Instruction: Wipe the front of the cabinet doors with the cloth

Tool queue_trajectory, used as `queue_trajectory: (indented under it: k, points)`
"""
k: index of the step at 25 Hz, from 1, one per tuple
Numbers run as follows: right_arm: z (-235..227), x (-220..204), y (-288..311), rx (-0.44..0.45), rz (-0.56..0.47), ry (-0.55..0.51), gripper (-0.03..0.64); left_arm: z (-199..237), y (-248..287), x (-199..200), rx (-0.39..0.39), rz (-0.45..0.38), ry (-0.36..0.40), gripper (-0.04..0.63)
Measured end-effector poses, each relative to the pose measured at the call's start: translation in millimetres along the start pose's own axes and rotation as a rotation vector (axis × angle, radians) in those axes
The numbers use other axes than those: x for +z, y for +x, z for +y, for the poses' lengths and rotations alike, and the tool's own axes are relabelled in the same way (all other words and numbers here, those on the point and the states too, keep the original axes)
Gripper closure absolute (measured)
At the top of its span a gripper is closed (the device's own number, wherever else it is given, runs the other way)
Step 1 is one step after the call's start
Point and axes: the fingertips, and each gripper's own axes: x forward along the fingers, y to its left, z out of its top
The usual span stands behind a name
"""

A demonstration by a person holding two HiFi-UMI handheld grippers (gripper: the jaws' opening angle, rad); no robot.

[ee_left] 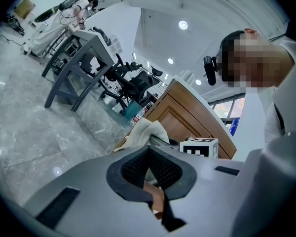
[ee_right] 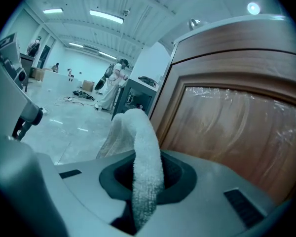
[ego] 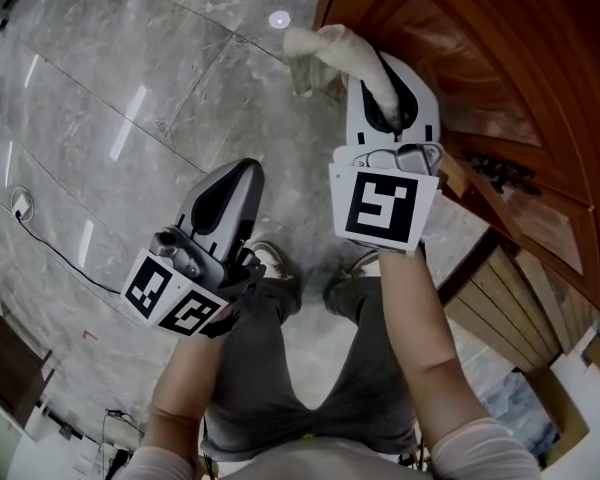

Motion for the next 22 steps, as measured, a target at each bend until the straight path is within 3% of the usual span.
queue_trajectory:
  k: [10, 22]
  points:
    - [-16.7, -31.2, -18.1, -0.004, 0.057, 0.002, 0.545, -16.8, 6.4, -3.1, -0.001, 0.02, -0.007, 0.58]
    - [-43.0, -80.4, -65.1, -0.036, 0.135, -0.01, 0.546, -45.7, 26.4, -40.8, -0.049, 0.092, -0.017, 0.58]
